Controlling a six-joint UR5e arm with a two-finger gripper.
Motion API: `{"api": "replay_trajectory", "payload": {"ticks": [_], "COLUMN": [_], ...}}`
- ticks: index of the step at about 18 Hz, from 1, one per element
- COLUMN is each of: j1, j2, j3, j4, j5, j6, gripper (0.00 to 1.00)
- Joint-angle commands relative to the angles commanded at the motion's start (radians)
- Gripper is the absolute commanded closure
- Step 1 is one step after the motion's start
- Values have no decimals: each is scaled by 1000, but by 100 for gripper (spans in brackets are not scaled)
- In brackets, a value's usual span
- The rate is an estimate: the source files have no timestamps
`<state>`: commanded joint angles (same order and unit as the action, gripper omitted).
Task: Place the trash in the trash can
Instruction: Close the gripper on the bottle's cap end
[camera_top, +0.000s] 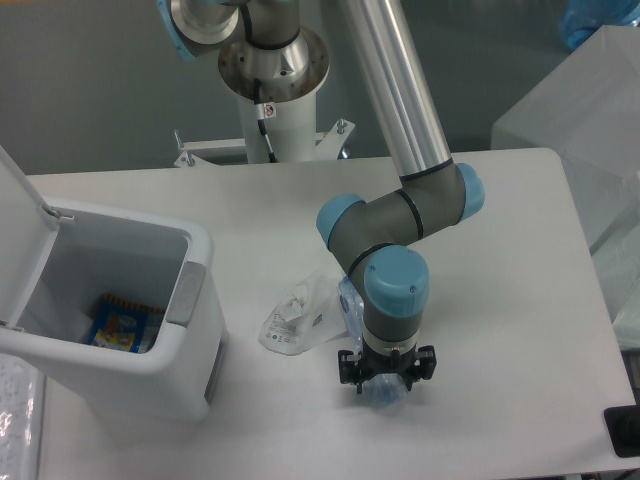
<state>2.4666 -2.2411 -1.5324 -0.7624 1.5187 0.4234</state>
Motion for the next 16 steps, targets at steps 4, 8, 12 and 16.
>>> {"api": "replay_trajectory", "payload": {"ticks": [4,8,12,16], "j1": [0,0,0,0], "j2": [3,6,6,6], "j3": [6,8,8,11], "j4": [2,2,0,0], "j5": [-2,-3,-3,-3], "j6": [0,0,2,3], "gripper": [30,30,34,35]}}
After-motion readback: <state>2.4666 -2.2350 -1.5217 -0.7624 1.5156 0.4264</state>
